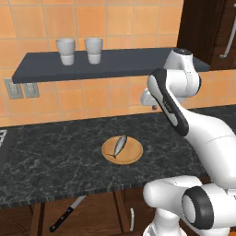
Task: Pick up the knife from the drawer and place it on the cutting board. Then place the meat from the plate to the cutting board.
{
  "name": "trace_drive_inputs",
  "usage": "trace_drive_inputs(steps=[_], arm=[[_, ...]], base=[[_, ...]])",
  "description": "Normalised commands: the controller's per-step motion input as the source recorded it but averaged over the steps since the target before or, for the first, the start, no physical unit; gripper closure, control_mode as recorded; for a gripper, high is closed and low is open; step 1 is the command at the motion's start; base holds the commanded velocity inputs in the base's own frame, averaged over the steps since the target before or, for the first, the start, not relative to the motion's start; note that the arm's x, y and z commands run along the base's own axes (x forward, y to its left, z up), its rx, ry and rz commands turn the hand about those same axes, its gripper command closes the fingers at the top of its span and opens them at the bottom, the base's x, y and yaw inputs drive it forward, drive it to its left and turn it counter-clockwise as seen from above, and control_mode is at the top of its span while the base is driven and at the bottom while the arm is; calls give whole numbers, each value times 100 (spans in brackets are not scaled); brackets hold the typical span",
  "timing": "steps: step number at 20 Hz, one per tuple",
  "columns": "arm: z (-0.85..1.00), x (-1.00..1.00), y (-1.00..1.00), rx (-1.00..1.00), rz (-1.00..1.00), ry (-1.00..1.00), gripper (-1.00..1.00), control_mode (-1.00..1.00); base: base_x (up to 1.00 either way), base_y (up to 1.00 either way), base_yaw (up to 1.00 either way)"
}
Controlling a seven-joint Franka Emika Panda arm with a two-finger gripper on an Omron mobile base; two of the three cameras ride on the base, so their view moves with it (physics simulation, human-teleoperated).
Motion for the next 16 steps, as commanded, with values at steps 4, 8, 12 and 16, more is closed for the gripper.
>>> trace_drive_inputs(steps=[4, 8, 12, 16], arm=[[-29, -35, -23, 1, 11, -3, -100, -100], [-44, -10, -21, 1, 22, 0, -100, -100], [-22, 1, -11, 0, 16, 5, -100, -100], [-13, 0, 0, -2, 5, 13, -100, 100]], base=[[0, 0, 0], [0, 0, 0], [0, 0, 0], [-17, 3, 17]])
